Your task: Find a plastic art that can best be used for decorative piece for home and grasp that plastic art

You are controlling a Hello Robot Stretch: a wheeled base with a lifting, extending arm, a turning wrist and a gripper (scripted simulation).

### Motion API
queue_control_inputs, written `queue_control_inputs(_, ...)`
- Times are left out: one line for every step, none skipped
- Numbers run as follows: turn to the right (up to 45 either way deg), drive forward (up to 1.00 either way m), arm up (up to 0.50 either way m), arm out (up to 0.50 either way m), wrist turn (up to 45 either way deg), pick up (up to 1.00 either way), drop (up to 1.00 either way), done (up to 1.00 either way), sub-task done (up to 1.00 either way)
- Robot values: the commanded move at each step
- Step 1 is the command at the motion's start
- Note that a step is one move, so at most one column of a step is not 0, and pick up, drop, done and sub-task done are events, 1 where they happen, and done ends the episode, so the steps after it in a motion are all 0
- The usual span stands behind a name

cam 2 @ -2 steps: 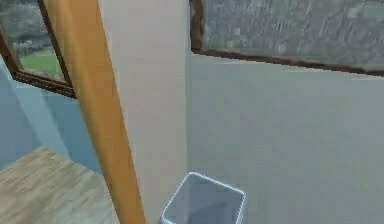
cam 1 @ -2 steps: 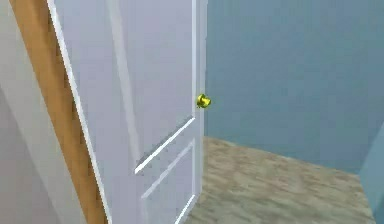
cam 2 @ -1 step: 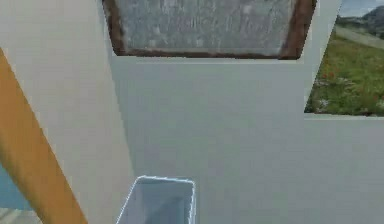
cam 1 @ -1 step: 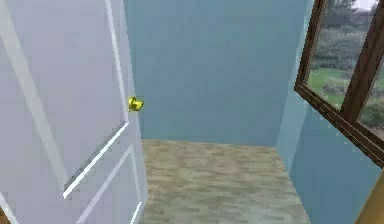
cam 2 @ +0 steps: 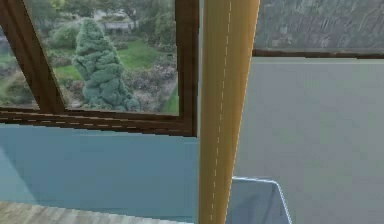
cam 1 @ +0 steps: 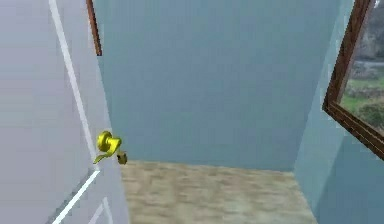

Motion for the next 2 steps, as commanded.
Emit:
queue_control_inputs(6.0,0.00,0.00,0.00,0.0,0.00,0.00,0.00,0.00)
queue_control_inputs(0.0,1.00,0.00,0.00,0.0,0.00,0.00,0.00,0.00)
